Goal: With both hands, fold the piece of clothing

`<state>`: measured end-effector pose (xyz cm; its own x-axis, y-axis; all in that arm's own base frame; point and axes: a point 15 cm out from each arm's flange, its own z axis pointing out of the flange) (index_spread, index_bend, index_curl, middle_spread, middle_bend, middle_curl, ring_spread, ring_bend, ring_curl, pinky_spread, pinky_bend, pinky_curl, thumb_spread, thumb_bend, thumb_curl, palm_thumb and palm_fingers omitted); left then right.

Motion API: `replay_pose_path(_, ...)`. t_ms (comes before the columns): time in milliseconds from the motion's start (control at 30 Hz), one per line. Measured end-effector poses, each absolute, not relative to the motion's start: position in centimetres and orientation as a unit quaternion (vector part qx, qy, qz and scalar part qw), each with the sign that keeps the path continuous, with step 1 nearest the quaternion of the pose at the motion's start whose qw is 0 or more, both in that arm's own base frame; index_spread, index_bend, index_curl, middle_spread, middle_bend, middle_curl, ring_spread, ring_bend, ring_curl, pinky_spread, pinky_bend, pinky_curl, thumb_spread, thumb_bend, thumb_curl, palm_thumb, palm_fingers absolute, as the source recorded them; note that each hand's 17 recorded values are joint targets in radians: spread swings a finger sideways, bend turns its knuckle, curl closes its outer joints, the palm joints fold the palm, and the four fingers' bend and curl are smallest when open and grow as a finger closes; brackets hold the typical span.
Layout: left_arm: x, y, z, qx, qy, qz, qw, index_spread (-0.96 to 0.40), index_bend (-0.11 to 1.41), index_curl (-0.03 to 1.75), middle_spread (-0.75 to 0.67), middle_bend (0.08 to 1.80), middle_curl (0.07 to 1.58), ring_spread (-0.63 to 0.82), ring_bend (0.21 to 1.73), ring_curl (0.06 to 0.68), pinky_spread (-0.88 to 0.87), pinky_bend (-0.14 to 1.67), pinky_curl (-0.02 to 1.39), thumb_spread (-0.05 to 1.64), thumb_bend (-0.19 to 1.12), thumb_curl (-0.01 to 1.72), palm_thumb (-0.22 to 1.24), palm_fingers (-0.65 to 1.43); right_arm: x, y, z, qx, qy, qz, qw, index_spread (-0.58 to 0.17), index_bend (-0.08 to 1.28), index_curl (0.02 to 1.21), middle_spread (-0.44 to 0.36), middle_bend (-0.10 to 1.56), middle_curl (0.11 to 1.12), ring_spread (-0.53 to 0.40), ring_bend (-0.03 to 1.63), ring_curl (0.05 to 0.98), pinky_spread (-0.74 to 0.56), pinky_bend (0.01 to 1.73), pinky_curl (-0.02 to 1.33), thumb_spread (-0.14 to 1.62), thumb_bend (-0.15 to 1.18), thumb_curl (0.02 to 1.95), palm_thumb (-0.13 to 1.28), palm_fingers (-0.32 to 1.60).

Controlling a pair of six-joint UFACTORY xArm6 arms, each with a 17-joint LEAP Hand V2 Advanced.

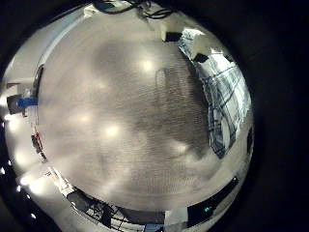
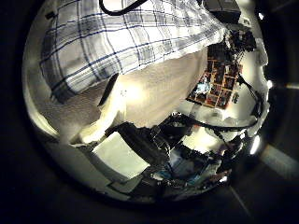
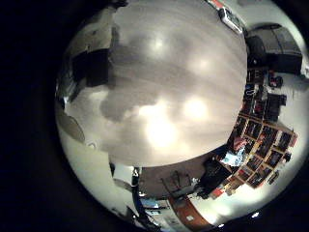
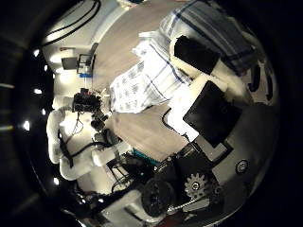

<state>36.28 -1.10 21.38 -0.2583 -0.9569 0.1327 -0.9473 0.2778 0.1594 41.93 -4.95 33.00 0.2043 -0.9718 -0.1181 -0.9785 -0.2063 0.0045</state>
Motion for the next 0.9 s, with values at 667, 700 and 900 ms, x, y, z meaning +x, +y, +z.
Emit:
replay_pose_path(667, 30.5, 13.5, 24.1, 0.701, -0.710, 0.015, 0.075, -0.08, 0.19, 0.45, 0.07, 0.19, 0.36, 0.10, 0.66, 0.243, 0.20, 0.23, 0.44, 1.18, -0.02, 0.35, 0.49, 0.30, 42.6, 31.7, 29.2, -0.931, 0.361, 0.051, -0.003, -0.230, 1.11, 0.87, -0.152, 1.25, 0.86, -0.214, 1.34, 0.738, -0.24, 1.17, 0.93, 1.21, -0.01, 0.73, 0.95, 1.11)
replay_pose_path(700, 30.0, 13.8, 24.2, 0.703, -0.707, 0.016, 0.073, -0.08, 0.19, 0.45, 0.07, 0.19, 0.36, 0.10, 0.66, 0.243, 0.20, 0.23, 0.44, 1.18, -0.02, 0.35, 0.49, 0.30, 42.8, 32.7, 28.5, -0.934, 0.354, 0.050, -0.008, -0.232, 1.11, 0.87, -0.152, 1.25, 0.86, -0.213, 1.34, 0.738, -0.24, 1.16, 0.93, 1.22, -0.03, 0.72, 0.90, 1.11)
replay_pose_path(900, 27.9, 15.1, 24.4, 0.712, -0.698, 0.019, 0.070, -0.08, 0.19, 0.45, 0.07, 0.19, 0.37, 0.09, 0.66, 0.241, 0.19, 0.23, 0.44, 1.18, -0.02, 0.35, 0.49, 0.31, 42.5, 36.0, 23.6, -0.940, 0.332, 0.068, -0.040, -0.275, 0.70, 0.79, -0.164, 1.11, 0.79, -0.224, 1.31, 0.699, -0.36, 1.13, 0.86, 1.27, -0.03, 0.63, 0.71, 0.72)
